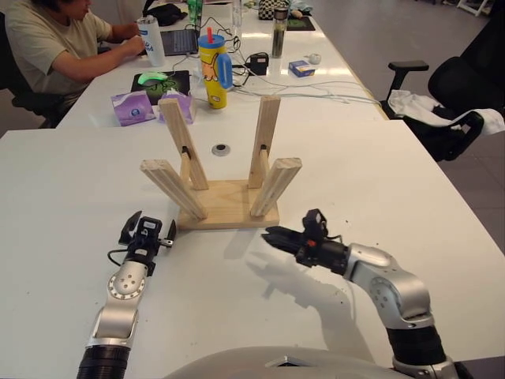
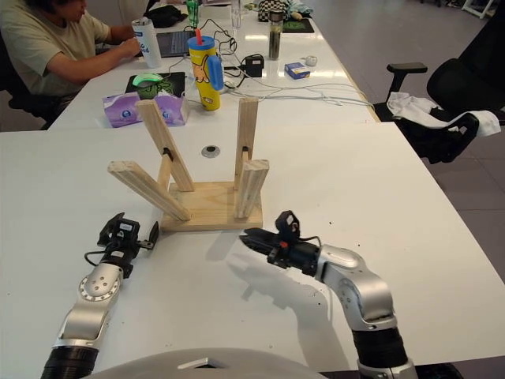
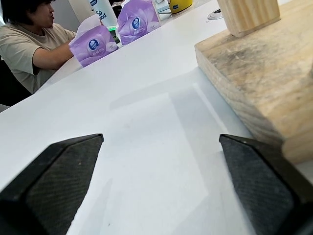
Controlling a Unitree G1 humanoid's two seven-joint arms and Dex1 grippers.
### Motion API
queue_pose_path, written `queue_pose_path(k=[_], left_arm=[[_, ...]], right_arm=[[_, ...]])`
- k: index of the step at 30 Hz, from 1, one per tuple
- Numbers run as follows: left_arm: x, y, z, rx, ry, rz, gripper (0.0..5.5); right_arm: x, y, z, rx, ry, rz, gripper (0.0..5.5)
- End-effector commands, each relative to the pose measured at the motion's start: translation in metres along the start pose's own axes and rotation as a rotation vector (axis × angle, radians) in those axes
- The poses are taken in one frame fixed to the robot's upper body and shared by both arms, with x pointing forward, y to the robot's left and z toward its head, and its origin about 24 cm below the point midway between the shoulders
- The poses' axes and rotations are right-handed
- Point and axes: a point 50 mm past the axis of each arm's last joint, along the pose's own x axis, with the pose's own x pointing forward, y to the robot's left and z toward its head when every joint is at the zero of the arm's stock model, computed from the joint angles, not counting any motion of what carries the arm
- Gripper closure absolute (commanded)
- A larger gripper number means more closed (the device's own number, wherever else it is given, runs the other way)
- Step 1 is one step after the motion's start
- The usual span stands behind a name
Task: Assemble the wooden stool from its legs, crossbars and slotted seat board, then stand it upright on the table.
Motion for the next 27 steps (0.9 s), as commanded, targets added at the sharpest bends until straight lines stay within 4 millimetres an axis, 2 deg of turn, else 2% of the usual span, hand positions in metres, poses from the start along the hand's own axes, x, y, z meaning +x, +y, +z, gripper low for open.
queue_pose_path(k=[1,4,8,13,16,20,24,27], left_arm=[[-0.005,0.000,-0.029,0.050,0.152,-0.052,1.10],[0.008,0.002,-0.026,0.088,0.140,-0.098,1.10],[0.021,-0.002,-0.025,0.141,0.143,-0.224,1.10],[0.014,-0.022,-0.025,0.188,0.169,-0.418,1.10],[0.008,-0.031,-0.018,0.161,0.167,-0.456,1.10],[0.009,-0.040,-0.008,0.161,0.145,-0.491,1.10],[0.014,-0.049,0.010,0.084,0.082,-0.502,1.10],[0.012,-0.052,0.033,-0.031,-0.009,-0.532,1.10]], right_arm=[[-0.008,-0.048,-0.011,-0.066,0.057,-0.362,5.44],[0.004,-0.067,-0.022,-0.107,0.111,-0.475,5.49],[0.020,-0.070,-0.029,-0.120,0.133,-0.486,5.49],[0.031,-0.055,-0.034,-0.115,0.139,-0.420,5.49],[0.036,-0.041,-0.039,-0.091,0.136,-0.389,5.49],[0.039,-0.036,-0.040,-0.062,0.134,-0.372,5.49],[0.049,-0.030,-0.031,-0.075,0.101,-0.279,5.49],[0.049,-0.027,-0.016,-0.054,0.041,-0.240,5.49]])
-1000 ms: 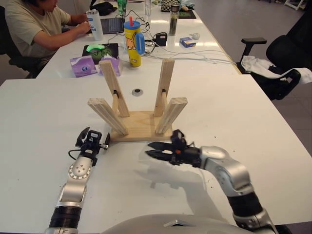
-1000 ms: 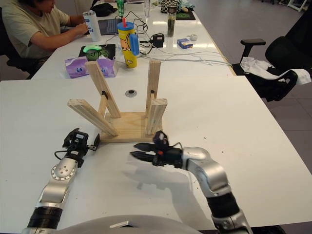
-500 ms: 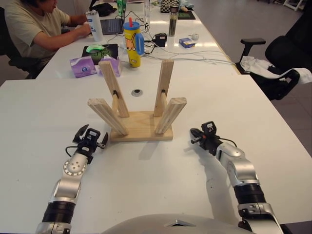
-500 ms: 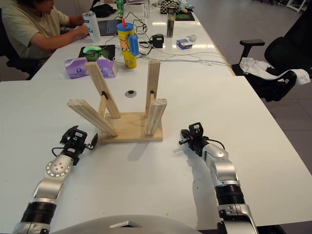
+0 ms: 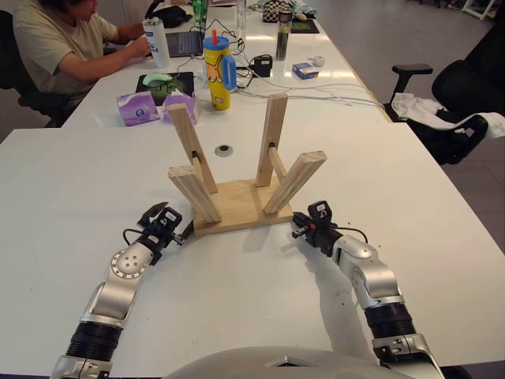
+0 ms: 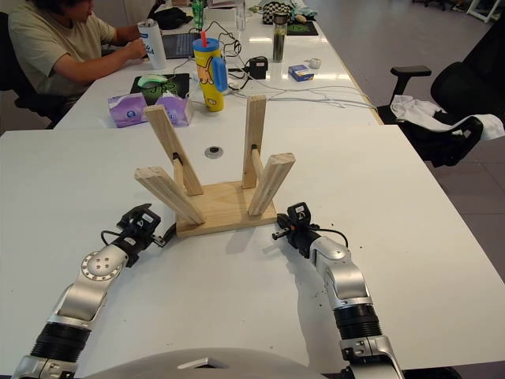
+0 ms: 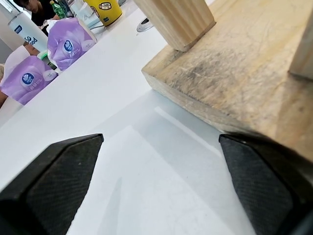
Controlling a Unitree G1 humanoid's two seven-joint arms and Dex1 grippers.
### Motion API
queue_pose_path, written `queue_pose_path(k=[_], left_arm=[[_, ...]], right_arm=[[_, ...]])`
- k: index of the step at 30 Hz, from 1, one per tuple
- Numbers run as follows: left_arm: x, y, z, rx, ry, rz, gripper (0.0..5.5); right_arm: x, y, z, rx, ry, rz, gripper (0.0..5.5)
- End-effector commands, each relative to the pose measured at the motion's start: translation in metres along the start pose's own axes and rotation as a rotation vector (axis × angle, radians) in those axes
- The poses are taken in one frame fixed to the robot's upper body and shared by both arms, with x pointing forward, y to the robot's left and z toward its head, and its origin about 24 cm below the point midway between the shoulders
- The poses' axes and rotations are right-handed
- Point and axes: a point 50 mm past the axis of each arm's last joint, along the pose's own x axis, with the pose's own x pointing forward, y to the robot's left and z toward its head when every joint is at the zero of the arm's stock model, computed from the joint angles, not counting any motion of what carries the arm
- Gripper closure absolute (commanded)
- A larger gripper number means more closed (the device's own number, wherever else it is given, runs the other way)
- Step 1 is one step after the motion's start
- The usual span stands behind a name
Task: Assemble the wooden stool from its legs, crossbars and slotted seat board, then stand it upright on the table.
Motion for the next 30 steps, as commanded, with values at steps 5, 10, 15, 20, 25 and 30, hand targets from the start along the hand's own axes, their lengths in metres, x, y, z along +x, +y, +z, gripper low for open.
queue_pose_path(k=[5,10,15,20,25,30], left_arm=[[-0.007,-0.047,0.044,-0.179,-0.108,-0.279,1.10],[-0.015,-0.046,0.072,-0.182,-0.147,-0.317,1.10],[-0.022,-0.042,0.096,-0.196,-0.190,-0.324,1.10],[-0.028,-0.026,0.118,-0.215,-0.242,-0.300,1.10],[-0.029,-0.018,0.123,-0.210,-0.244,-0.284,1.10],[-0.029,-0.022,0.109,-0.159,-0.184,-0.307,1.10]], right_arm=[[-0.001,0.022,0.048,0.093,-0.166,0.196,5.49],[-0.009,0.031,0.071,0.152,-0.258,0.236,5.49],[-0.014,0.034,0.082,0.179,-0.265,0.248,5.49],[-0.017,0.029,0.079,0.167,-0.239,0.222,5.49],[-0.017,0.020,0.060,0.123,-0.147,0.159,5.49],[-0.017,0.021,0.050,0.133,-0.126,0.171,5.49]])
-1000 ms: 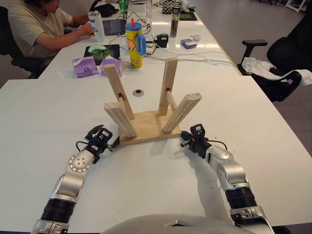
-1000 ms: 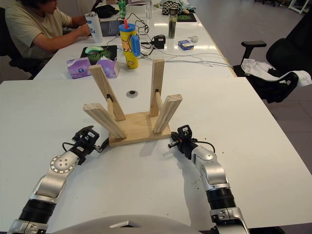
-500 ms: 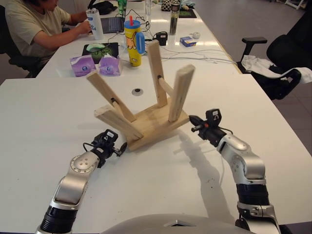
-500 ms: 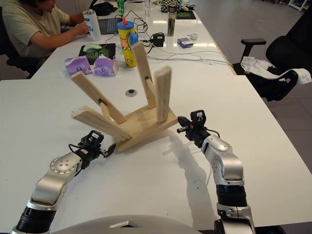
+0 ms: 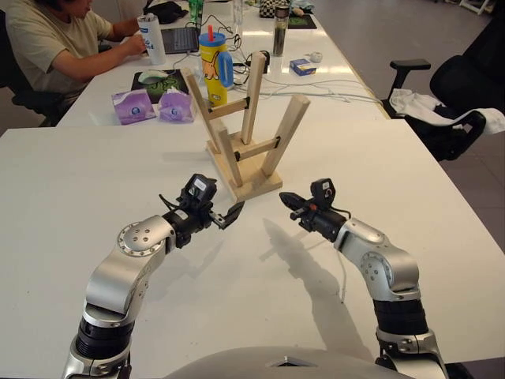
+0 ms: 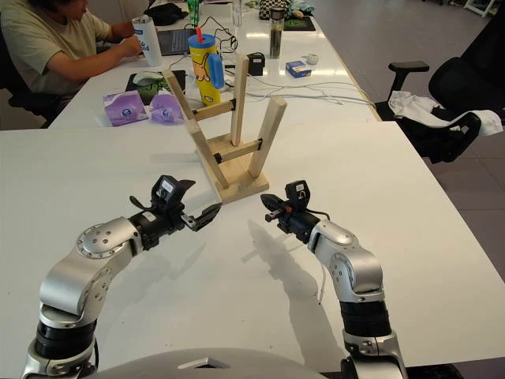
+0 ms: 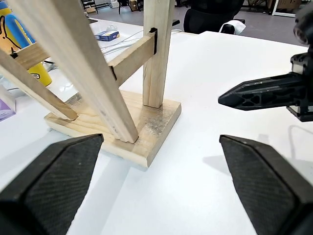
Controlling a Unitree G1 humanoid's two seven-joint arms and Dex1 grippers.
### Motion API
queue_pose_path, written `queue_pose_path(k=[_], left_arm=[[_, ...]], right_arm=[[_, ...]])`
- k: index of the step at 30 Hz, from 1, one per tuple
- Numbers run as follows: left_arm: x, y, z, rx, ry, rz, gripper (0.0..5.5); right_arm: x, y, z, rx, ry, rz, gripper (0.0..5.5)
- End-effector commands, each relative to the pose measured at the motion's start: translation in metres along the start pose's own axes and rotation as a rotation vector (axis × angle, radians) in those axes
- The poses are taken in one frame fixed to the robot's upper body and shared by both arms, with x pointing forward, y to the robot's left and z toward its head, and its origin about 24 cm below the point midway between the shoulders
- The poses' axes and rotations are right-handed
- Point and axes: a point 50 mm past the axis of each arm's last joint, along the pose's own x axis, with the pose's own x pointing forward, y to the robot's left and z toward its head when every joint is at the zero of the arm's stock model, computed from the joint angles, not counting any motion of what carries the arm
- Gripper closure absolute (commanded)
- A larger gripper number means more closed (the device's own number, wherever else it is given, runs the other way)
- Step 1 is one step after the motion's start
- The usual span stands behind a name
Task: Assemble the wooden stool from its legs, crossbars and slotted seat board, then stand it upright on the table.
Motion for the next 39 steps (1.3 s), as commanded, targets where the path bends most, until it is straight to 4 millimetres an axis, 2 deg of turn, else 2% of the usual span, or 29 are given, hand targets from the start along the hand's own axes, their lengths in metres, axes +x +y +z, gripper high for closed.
queue_pose_path(k=[1,5,8,10,15,18,20,23,26,35,39], left_arm=[[-0.003,-0.001,-0.015,0.044,0.074,-0.021,1.10],[0.002,0.010,-0.025,0.035,0.059,0.057,1.10],[0.021,0.023,-0.025,0.116,-0.018,0.122,1.10],[0.033,0.031,-0.032,0.181,-0.016,0.111,1.10],[0.060,0.049,-0.041,0.178,-0.080,0.044,1.10],[0.078,0.062,-0.041,0.183,-0.097,0.032,1.10],[0.091,0.067,-0.035,0.184,-0.121,0.032,1.10],[0.104,0.069,-0.028,0.192,-0.151,0.017,1.10],[0.109,0.067,-0.026,0.182,-0.175,-0.015,1.10],[0.109,0.068,-0.036,0.143,-0.158,-0.089,2.31],[0.110,0.066,-0.035,0.131,-0.175,-0.108,3.03]], right_arm=[[-0.001,-0.001,-0.008,-0.018,0.023,0.004,5.49],[0.002,-0.007,-0.007,-0.055,0.001,-0.007,5.49],[0.010,-0.009,-0.005,-0.059,-0.013,-0.005,5.49],[0.014,-0.011,-0.007,-0.057,-0.002,-0.001,5.49],[0.020,-0.012,-0.013,-0.042,0.014,0.010,5.49],[0.027,-0.009,-0.015,-0.043,0.030,0.044,5.49],[0.029,-0.008,-0.015,-0.045,0.037,0.061,5.49],[0.032,-0.007,-0.015,-0.044,0.044,0.079,5.49],[0.036,-0.006,-0.016,-0.049,0.056,0.097,5.49],[0.036,-0.011,-0.013,-0.055,0.047,0.077,5.50],[0.033,-0.019,-0.014,-0.043,0.040,0.036,5.50]])
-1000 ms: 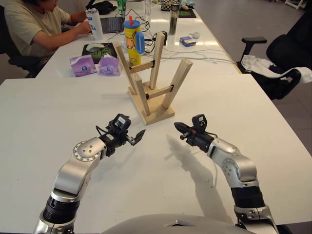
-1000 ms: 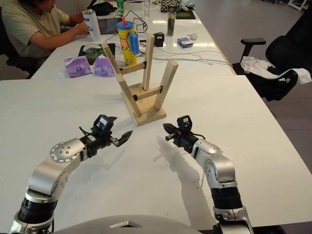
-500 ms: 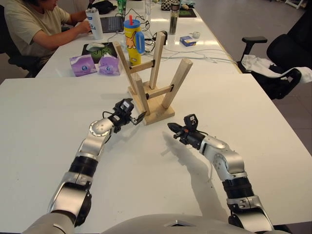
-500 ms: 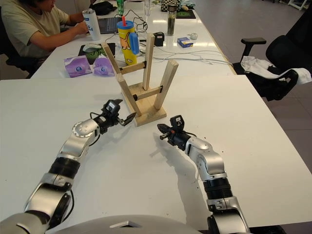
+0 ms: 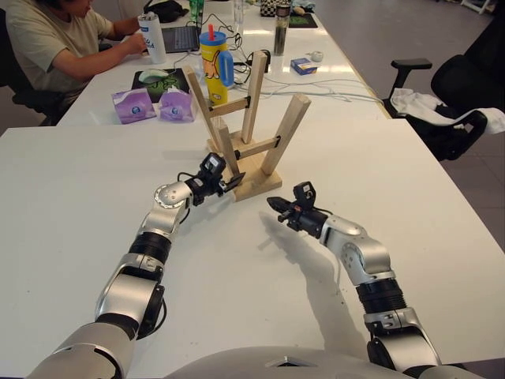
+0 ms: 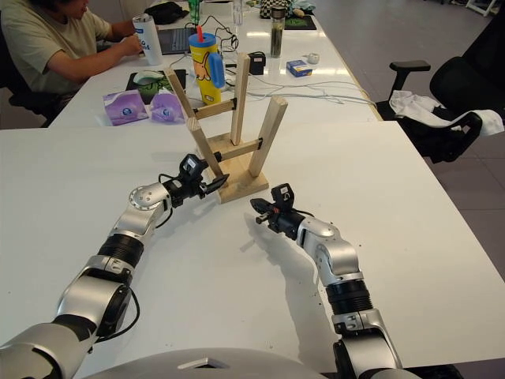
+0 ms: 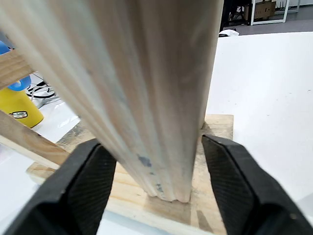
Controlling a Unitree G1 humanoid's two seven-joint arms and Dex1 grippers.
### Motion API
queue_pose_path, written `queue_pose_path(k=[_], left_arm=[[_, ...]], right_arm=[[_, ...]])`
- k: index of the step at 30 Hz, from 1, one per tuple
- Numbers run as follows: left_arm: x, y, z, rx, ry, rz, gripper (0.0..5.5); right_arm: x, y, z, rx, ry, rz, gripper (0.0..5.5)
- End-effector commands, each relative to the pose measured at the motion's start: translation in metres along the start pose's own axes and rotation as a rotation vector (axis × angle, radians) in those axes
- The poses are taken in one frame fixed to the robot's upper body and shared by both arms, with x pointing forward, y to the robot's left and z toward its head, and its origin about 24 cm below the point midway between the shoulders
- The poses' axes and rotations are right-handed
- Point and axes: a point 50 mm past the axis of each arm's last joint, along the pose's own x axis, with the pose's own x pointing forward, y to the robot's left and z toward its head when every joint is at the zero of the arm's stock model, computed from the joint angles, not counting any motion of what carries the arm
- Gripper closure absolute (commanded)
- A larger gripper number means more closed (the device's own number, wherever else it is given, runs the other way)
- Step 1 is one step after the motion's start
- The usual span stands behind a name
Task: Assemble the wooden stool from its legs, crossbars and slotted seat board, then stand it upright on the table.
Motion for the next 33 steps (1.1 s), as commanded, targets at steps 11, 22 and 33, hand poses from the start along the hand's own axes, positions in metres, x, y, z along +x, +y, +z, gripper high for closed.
queue_pose_path(k=[11,22,33], left_arm=[[-0.023,-0.019,0.007,-0.080,-0.115,-0.268,3.42],[-0.096,-0.001,-0.012,-0.078,0.191,-0.571,3.42],[-0.088,-0.018,0.003,-0.124,0.066,-0.616,2.37]], right_arm=[[-0.040,-0.051,-0.011,-0.030,0.083,-0.182,5.50],[-0.050,-0.079,0.010,-0.131,0.119,-0.108,5.50],[-0.031,-0.056,-0.006,-0.147,0.172,0.032,5.50]])
